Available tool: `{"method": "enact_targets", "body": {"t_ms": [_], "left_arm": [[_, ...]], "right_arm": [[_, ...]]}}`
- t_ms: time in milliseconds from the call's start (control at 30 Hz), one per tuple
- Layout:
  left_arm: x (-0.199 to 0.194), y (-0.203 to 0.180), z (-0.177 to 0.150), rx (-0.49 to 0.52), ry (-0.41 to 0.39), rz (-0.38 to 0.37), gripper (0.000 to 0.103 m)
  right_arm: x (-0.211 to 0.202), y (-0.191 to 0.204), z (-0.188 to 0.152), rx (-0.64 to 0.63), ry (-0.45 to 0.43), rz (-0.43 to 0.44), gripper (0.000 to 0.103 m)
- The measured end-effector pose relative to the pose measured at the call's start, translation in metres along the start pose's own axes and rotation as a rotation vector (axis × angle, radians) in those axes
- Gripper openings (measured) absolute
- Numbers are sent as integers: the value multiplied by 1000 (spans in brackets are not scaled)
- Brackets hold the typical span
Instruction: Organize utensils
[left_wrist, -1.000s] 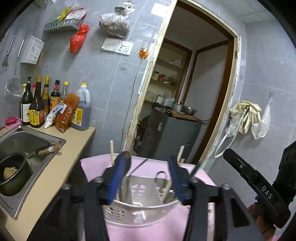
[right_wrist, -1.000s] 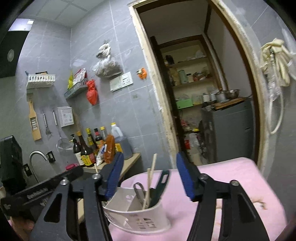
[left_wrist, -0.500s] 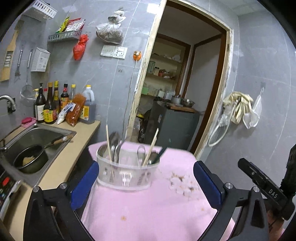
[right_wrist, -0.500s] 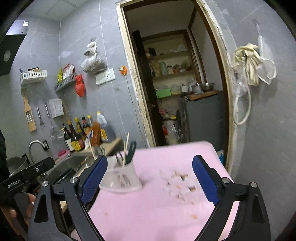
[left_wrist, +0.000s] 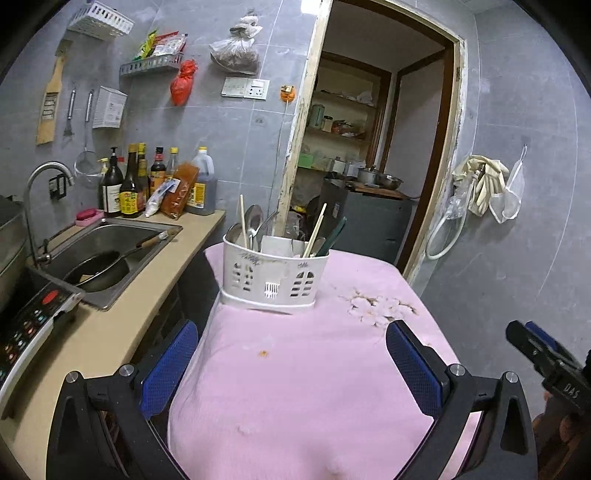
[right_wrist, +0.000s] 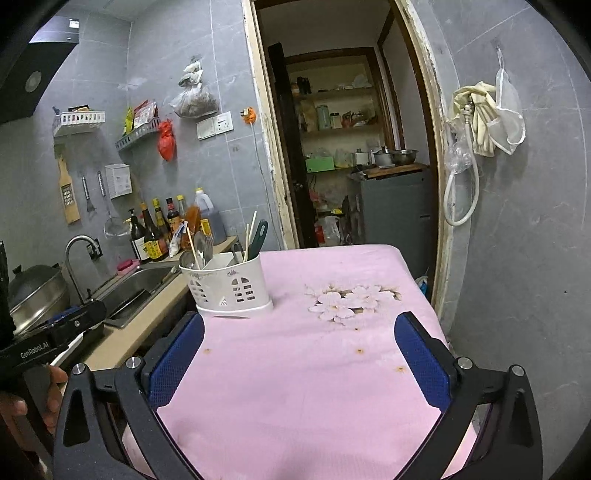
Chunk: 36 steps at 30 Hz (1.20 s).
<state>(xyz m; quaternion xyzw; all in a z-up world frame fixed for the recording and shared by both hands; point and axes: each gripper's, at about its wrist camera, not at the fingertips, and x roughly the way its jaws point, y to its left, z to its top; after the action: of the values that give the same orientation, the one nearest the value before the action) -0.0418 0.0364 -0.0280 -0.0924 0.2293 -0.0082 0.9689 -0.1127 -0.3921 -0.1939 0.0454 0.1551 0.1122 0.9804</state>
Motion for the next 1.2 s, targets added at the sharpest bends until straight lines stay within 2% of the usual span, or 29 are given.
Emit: {"method": "enact_targets", "body": {"t_ms": [200, 1200], "left_arm": [[-9, -1, -11, 8, 4, 10, 103], [-10, -3, -9, 12, -1, 18, 103]], "right_arm": [[-8, -1, -5, -1, 4, 2, 101], [-5, 1, -5, -5, 17, 16, 101]]}}
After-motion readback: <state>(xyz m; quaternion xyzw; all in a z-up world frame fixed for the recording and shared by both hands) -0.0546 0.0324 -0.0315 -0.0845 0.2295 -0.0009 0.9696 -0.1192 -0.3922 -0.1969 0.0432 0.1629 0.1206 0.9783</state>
